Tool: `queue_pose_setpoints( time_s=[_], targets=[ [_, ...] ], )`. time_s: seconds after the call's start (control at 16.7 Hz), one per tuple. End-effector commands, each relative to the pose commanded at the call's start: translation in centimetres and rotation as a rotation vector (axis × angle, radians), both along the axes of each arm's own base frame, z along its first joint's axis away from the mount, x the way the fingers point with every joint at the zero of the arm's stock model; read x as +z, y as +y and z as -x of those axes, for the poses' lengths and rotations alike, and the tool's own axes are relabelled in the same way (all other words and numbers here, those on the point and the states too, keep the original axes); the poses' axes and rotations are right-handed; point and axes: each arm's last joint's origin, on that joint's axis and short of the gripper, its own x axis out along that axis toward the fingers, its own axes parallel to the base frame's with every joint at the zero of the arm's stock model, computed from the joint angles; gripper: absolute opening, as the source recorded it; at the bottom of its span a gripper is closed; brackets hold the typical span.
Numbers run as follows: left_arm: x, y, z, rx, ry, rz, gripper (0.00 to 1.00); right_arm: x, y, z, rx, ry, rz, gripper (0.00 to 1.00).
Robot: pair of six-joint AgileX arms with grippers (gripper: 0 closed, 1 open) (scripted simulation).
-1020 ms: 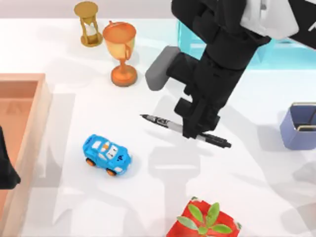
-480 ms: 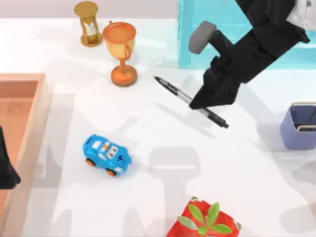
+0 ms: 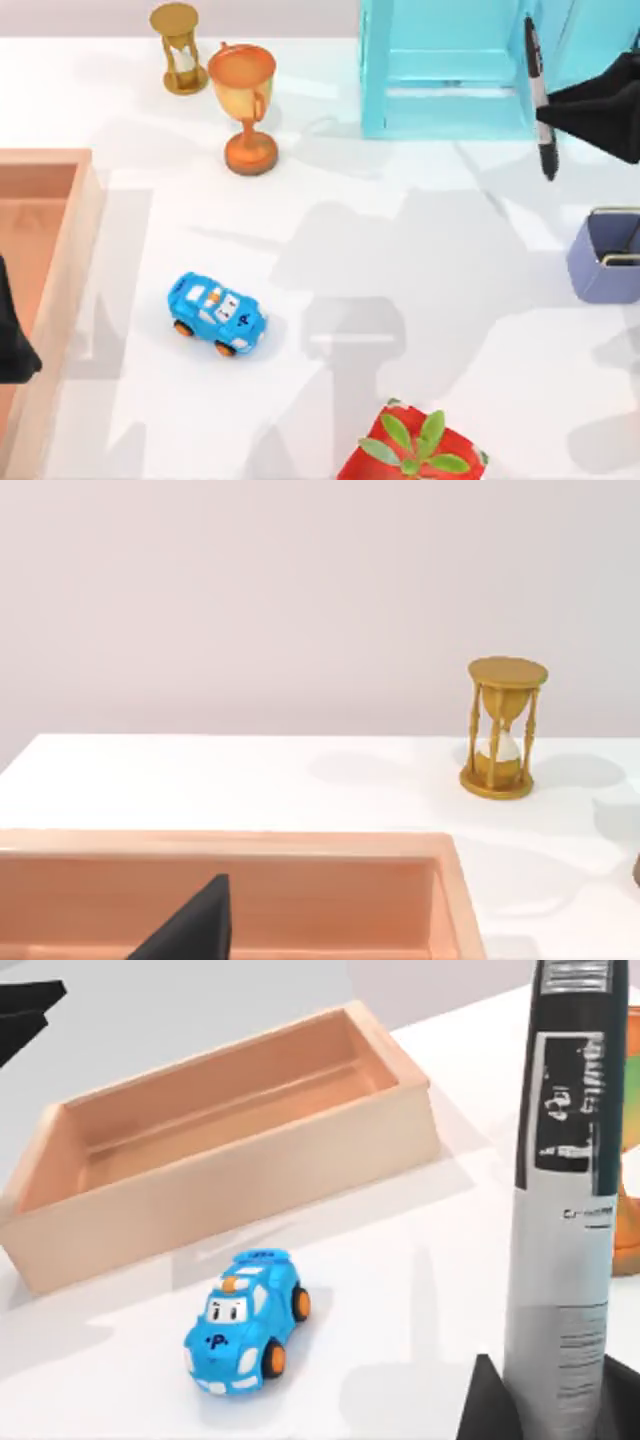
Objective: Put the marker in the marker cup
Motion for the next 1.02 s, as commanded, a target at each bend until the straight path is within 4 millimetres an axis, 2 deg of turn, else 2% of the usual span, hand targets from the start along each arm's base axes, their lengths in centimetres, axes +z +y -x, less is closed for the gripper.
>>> queue_pose_setpoints(
  time_s=[0.12,0.24,0.42,0.72,0.78,1.02],
  targets=[
    [0.0,0.0,0.0,0.000,0.000,0.000,1.00,-0.7,-4.2,1.1,-0.031,-0.122,-0.127,0.00],
    [0.0,0.0,0.0,0.000,0.000,0.000,1.00,-1.4,-7.5,2.6,-0.061,-0.230,-0.212,0.00],
    [0.0,0.0,0.0,0.000,0.000,0.000,1.00,-2.0,-10.5,4.4,-0.094,-0.330,-0.272,0.00],
    [0.0,0.0,0.0,0.000,0.000,0.000,1.00,-2.2,-11.0,4.7,-0.100,-0.347,-0.281,0.00],
    [0.0,0.0,0.0,0.000,0.000,0.000,1.00,-5.2,-11.0,3.0,-0.188,-0.334,-0.076,0.00],
    [0.0,0.0,0.0,0.000,0.000,0.000,1.00,-4.0,-10.6,3.0,-0.150,-0.355,-0.128,0.00]
  ],
)
